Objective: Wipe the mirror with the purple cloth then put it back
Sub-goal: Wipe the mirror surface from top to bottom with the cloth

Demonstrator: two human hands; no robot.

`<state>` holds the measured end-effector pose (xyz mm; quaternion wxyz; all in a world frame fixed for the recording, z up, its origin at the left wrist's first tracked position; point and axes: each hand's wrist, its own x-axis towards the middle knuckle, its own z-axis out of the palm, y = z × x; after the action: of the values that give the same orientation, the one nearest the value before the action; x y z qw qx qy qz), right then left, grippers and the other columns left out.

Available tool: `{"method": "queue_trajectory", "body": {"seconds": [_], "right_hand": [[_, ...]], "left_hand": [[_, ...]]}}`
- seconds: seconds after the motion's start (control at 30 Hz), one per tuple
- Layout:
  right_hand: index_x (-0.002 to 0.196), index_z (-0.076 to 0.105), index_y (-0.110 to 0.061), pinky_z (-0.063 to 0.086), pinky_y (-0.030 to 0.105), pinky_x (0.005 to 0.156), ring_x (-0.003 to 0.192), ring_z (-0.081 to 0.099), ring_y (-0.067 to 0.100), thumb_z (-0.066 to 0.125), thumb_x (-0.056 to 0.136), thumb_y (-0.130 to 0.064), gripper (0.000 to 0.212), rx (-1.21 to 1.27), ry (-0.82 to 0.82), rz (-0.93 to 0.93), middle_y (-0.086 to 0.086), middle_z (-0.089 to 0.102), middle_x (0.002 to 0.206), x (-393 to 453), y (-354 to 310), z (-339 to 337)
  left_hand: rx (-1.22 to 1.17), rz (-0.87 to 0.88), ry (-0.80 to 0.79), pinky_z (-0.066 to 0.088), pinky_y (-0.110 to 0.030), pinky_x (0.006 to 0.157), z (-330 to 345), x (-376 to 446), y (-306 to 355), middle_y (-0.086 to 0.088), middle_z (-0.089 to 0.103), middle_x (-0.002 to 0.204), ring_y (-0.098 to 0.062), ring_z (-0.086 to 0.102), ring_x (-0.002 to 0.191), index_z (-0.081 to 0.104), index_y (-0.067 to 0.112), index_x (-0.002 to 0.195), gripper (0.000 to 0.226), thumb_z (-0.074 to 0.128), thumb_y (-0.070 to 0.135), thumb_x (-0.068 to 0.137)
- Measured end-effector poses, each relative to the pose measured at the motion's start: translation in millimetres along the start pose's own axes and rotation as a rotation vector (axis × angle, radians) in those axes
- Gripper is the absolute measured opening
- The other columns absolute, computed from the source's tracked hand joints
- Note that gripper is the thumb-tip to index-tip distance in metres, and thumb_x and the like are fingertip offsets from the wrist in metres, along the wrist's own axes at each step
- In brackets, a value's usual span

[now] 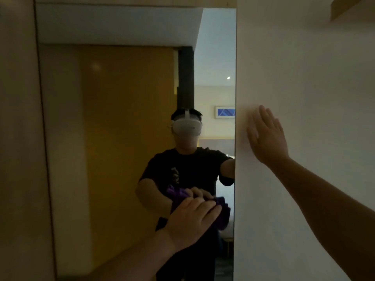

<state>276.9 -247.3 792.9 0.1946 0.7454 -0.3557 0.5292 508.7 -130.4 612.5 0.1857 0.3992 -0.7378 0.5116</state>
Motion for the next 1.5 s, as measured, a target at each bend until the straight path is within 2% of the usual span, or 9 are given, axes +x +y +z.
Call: {"method": "queue_trajectory", "body": {"seconds": [0.17, 0.3, 0.47, 0.7, 1.03, 1.17, 1.3, 1.4, 1.5], "right_hand": [[0.145, 0.037, -0.009, 0.020, 0.048, 0.118, 0.148, 0.019, 0.029, 0.025, 0.103, -0.040, 0.054, 0.096, 0.026, -0.042, 0.015, 0.027, 0.158, -32.2, -56.4, 6.3], [0.135, 0.041, -0.014, 0.032, 0.055, 0.110, 0.139, 0.033, 0.033, 0.039, 0.102, -0.033, 0.038, 0.088, -0.003, -0.151, 0.014, 0.039, 0.148, -57.2, -119.2, 29.1], [0.151, 0.034, -0.015, 0.005, 0.044, 0.123, 0.152, 0.008, 0.024, 0.033, 0.105, -0.037, 0.051, 0.130, -0.101, -0.186, 0.008, 0.022, 0.162, -111.4, -206.0, 67.6], [0.156, 0.023, -0.014, 0.001, 0.052, 0.122, 0.152, -0.003, 0.025, 0.025, 0.104, -0.043, 0.059, -0.029, -0.194, -0.249, 0.007, 0.009, 0.165, -145.4, -291.3, 118.2], [0.155, 0.019, -0.008, 0.006, 0.058, 0.120, 0.151, 0.002, 0.034, 0.028, 0.105, -0.042, 0.061, -0.247, -0.126, -0.326, 0.016, 0.012, 0.163, -143.2, -290.4, 164.6], [0.154, 0.020, -0.008, 0.008, 0.058, 0.120, 0.151, 0.002, 0.032, 0.028, 0.104, -0.043, 0.062, -0.247, 0.007, -0.367, 0.013, 0.009, 0.162, -143.7, -283.4, 178.0], [0.154, 0.023, -0.007, 0.010, 0.058, 0.120, 0.151, 0.006, 0.031, 0.034, 0.103, -0.041, 0.061, -0.217, 0.098, -0.405, 0.015, 0.015, 0.161, -143.3, -279.5, 183.7], [0.153, 0.027, -0.006, 0.012, 0.058, 0.120, 0.151, 0.009, 0.032, 0.040, 0.103, -0.039, 0.061, -0.219, 0.138, -0.425, 0.016, 0.019, 0.160, -142.7, -276.1, 185.8], [0.153, 0.029, -0.005, 0.012, 0.058, 0.120, 0.150, 0.013, 0.034, 0.047, 0.102, -0.038, 0.064, -0.218, 0.142, -0.432, 0.017, 0.019, 0.160, -143.0, -274.4, 187.1]], "left_hand": [[0.057, -0.199, 0.116, 0.046, -0.042, 0.084, -33.1, -23.6, -43.4, -0.006, 0.061, 0.126, -0.028, 0.059, 0.105, 0.059, 0.017, 0.135, 0.038, 0.060, 0.013, 0.097], [0.116, -0.220, 0.150, 0.046, -0.043, 0.081, -72.7, -59.7, -79.3, -0.008, 0.063, 0.126, -0.031, 0.059, 0.104, 0.059, 0.013, 0.134, 0.040, 0.064, 0.010, 0.095], [0.146, -0.274, 0.137, 0.045, -0.043, 0.084, -108.5, -134.3, -126.5, -0.009, 0.063, 0.126, -0.031, 0.058, 0.107, 0.059, 0.011, 0.134, 0.034, 0.042, 0.011, 0.104], [0.187, -0.260, 0.141, 0.043, -0.044, 0.082, -136.7, -219.5, -198.6, -0.008, 0.063, 0.128, -0.030, 0.056, 0.107, 0.062, 0.010, 0.131, 0.036, 0.043, 0.005, 0.100], [0.206, -0.231, 0.241, 0.041, -0.043, 0.087, -110.1, -204.0, -240.5, -0.008, 0.061, 0.130, -0.028, 0.053, 0.111, 0.056, 0.011, 0.135, 0.052, 0.075, 0.016, 0.087], [0.222, -0.215, 0.248, 0.040, -0.045, 0.097, -99.5, -175.9, -246.6, -0.009, 0.055, 0.142, -0.029, 0.052, 0.125, 0.053, 0.010, 0.140, 0.047, 0.062, 0.024, 0.096], [0.234, -0.284, 0.077, 0.023, -0.051, 0.119, -64.7, -196.5, -224.0, -0.009, 0.031, 0.159, -0.031, 0.028, 0.147, 0.036, 0.010, 0.152, 0.064, 0.047, 0.044, 0.098], [0.216, -0.251, 0.110, 0.032, -0.052, 0.115, -40.2, -232.2, -194.9, -0.010, 0.036, 0.157, -0.031, 0.032, 0.146, 0.040, 0.009, 0.150, 0.069, 0.050, 0.054, 0.098], [0.186, -0.227, 0.166, 0.036, -0.051, 0.112, -21.7, -264.7, -167.7, -0.009, 0.041, 0.154, -0.030, 0.038, 0.143, 0.038, 0.010, 0.150, 0.069, 0.061, 0.045, 0.095]]}}
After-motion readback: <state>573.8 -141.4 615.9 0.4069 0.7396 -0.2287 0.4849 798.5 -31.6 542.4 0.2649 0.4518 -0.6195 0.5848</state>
